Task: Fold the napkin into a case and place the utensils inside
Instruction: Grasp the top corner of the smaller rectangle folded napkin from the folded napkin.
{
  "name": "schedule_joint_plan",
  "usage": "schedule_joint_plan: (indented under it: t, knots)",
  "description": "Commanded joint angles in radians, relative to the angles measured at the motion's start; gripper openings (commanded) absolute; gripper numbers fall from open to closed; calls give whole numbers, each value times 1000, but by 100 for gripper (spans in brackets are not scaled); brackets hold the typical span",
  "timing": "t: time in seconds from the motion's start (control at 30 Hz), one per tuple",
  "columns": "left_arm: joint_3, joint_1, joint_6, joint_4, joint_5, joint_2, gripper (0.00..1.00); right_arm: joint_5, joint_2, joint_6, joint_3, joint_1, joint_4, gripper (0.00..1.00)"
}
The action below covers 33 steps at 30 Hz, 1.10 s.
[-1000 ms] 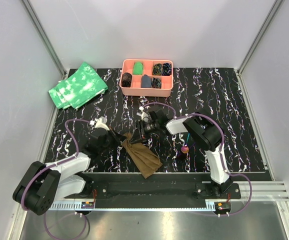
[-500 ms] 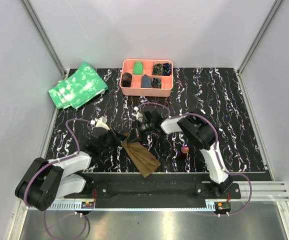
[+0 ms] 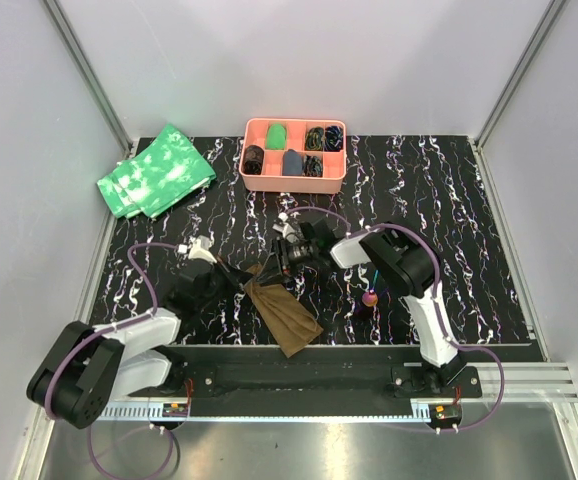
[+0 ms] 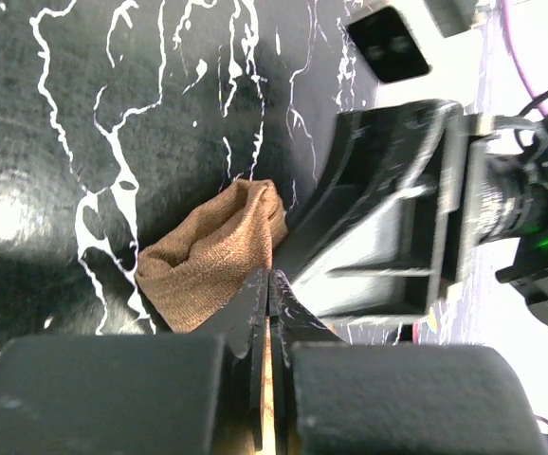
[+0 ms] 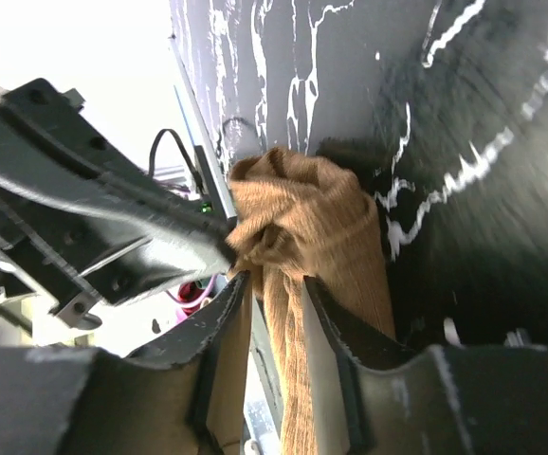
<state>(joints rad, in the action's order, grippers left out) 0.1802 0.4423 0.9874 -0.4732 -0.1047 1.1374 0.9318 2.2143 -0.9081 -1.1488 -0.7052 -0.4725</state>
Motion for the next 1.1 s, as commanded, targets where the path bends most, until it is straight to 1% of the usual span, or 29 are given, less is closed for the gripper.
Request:
schedule_joint_plan:
  t: [0.0, 0.17, 0.23, 0.3, 0.33, 0.43, 0.8, 0.9, 0.97, 1.03, 1.07]
  knots:
    - [4, 6, -29, 37, 14, -57, 0, -7, -103, -8, 40, 27, -41, 38]
    - [13, 6, -38, 59, 13, -68, 0, -8, -97, 2, 37, 30, -34, 36]
    - [13, 6, -36, 48, 7, -65, 0, -7, -84, 5, 24, 29, -32, 30]
    - [13, 7, -33, 41, -1, -53, 0, -7, -59, 6, 3, 29, -23, 22]
    - [13, 7, -30, 32, -6, -50, 0, -2, -50, 6, -6, 27, -22, 14]
    - [12, 6, -24, 16, -13, -39, 0, -1, -24, 3, -34, 16, -17, 9]
    - [12, 7, -24, -1, -24, -39, 0, 1, 82, -26, -144, -76, -2, 8]
    - [5, 6, -21, 7, -19, -2, 0, -11, 129, -17, -170, -83, 5, 8]
    - [-27, 6, 6, -74, -56, 42, 0, 22, 191, -18, -204, -85, 20, 8]
    - [-25, 7, 11, -102, -73, 77, 0, 26, 186, -23, -169, -80, 2, 8]
    - [-25, 7, 13, -104, -69, 103, 0, 16, 145, -17, -151, -76, 0, 8]
